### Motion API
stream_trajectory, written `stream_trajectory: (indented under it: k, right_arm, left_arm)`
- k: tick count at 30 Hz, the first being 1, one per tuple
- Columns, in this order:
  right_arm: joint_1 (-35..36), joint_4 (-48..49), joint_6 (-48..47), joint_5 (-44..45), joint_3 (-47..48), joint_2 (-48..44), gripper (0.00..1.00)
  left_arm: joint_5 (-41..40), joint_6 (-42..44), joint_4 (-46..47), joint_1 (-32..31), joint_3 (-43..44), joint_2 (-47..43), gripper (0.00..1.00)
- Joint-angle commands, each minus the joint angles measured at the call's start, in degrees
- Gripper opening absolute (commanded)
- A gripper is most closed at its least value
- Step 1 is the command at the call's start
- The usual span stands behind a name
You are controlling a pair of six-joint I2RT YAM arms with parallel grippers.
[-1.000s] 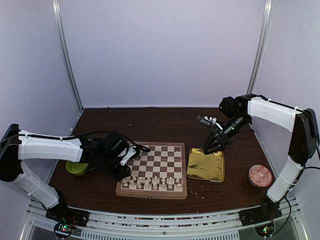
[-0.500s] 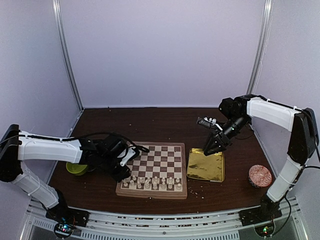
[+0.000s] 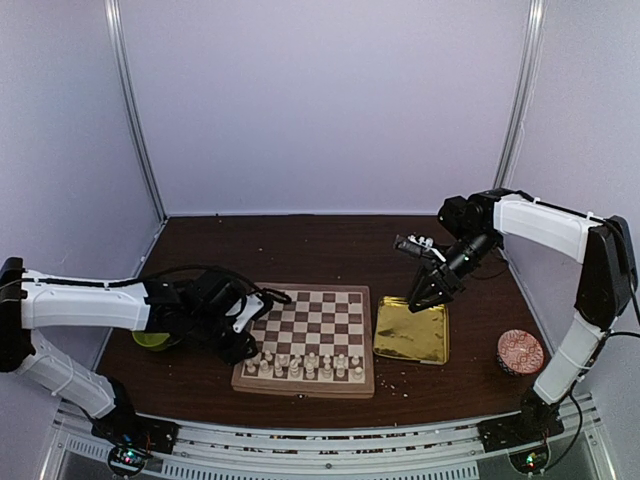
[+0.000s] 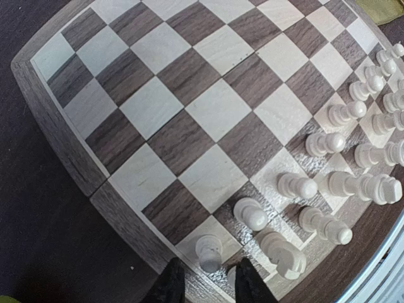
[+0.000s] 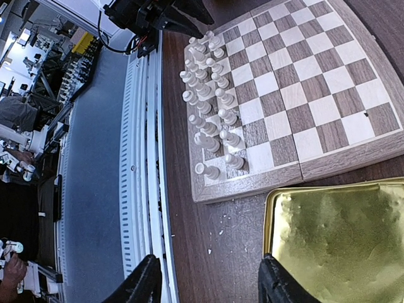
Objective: Set up the chess pieces on the board
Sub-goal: Place the pawn on a2, then reset both arms
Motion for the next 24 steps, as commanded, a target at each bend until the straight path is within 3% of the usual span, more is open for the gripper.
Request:
stream_trajectory:
  k: [1,10,13,18,24]
  right_arm:
    - [-0.38,-0.99,-1.12,-0.22,1.3,0.39,0.51]
    - [-0.6,0.14,1.74,1.82,3.41,-2.12,0.52]
    - [-1.14,4.82,8.96,10.11,7.7,-5.54,0.51]
    - [-4.42,19.94,22.83,28.75,11.22,-14.25,0.51]
    - [-7.82,30.79,33.47,44.13,12.85,-20.27,0.77]
  left_arm:
    - [-0.83,0.85,1.03,0.44,0.96,-1.05,0.3]
    - [-6.79,5.28,-4.01,1.86,10.86,0.17,0.42]
    - [-2.53,8.29,-5.08,6.77,16.99,-0.25,0.52]
    - [-11.06,12.57,-6.66,13.43,29.59,-1.7,0.72]
    - [-21.71,16.17,-3.48,17.05,40.87,-0.13,0.85]
